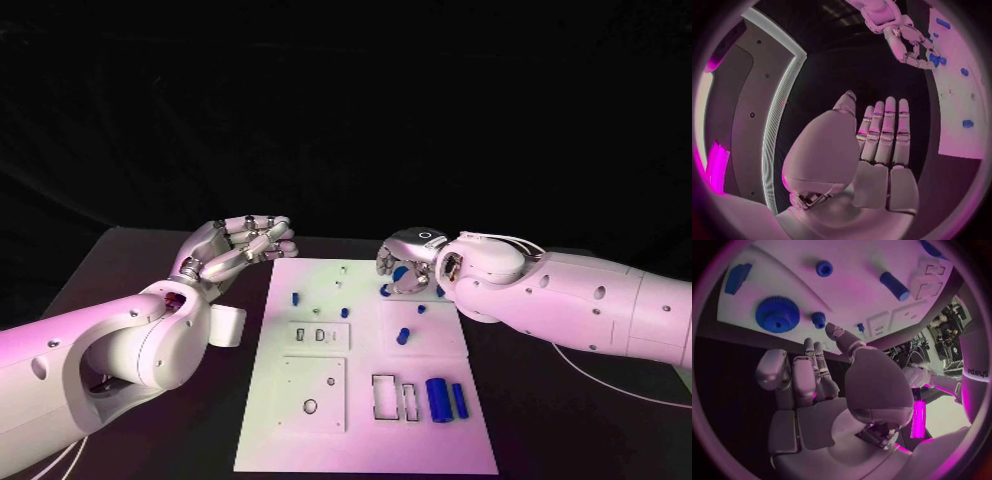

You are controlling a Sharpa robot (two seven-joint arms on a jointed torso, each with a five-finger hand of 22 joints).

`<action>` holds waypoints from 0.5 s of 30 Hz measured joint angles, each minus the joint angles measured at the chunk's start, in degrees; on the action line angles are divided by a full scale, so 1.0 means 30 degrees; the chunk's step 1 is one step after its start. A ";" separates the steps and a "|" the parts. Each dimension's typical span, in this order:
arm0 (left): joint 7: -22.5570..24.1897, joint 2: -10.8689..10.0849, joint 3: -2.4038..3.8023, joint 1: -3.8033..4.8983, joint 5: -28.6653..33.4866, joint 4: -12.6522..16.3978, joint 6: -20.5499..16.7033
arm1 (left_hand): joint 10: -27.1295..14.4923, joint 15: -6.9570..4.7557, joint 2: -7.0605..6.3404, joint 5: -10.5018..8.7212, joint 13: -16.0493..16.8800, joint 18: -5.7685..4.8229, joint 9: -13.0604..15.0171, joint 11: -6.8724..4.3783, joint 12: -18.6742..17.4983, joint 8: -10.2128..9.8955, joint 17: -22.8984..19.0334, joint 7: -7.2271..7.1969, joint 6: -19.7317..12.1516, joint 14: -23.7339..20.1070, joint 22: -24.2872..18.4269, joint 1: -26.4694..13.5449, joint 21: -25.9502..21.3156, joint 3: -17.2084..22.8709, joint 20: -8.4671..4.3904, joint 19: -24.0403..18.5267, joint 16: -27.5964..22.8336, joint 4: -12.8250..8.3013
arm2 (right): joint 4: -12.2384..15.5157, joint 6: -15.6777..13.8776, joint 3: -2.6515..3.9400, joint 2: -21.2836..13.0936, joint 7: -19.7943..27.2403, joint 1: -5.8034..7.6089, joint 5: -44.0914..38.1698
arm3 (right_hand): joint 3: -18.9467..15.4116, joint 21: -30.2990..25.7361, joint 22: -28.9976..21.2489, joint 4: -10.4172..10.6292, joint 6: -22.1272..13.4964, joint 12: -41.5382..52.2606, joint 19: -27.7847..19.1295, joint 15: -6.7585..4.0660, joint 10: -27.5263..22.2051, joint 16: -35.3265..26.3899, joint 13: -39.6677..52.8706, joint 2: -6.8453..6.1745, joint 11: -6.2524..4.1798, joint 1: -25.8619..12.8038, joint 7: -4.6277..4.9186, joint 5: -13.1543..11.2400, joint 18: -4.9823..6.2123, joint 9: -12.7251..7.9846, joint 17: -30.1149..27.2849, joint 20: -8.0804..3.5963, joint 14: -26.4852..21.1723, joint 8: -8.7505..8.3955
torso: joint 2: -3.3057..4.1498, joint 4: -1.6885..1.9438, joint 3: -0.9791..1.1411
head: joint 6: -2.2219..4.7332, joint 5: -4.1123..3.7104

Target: Assemble the parts on the task board

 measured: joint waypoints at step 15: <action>-0.0103 -0.0003 0.0002 0.0009 0.0164 -0.0103 0.0037 | -0.0069 0.0001 0.0001 0.0001 -0.0001 -0.0001 0.0012 0.0069 0.0001 0.0001 0.0017 0.0069 -0.0069 0.0001 -0.0016 0.0001 -0.0072 -0.0054 -0.0001 0.0000 0.0000 -0.0056 | -0.0157 0.0399 -0.0004 0.0006 -0.0134 -0.0242 -0.0163 | 0.0467 0.1242 0.1652 0.0235 0.0251 0.0000 0.0375 -0.0001 0.0087 0.1147 0.0113 0.0303 -0.0133 0.0302 -0.0037 0.0000 -0.0290 0.0217 0.0915 0.0102 0.0000 -0.0075 | 0.0247 0.0037 -0.0033 | 0.0035 0.0027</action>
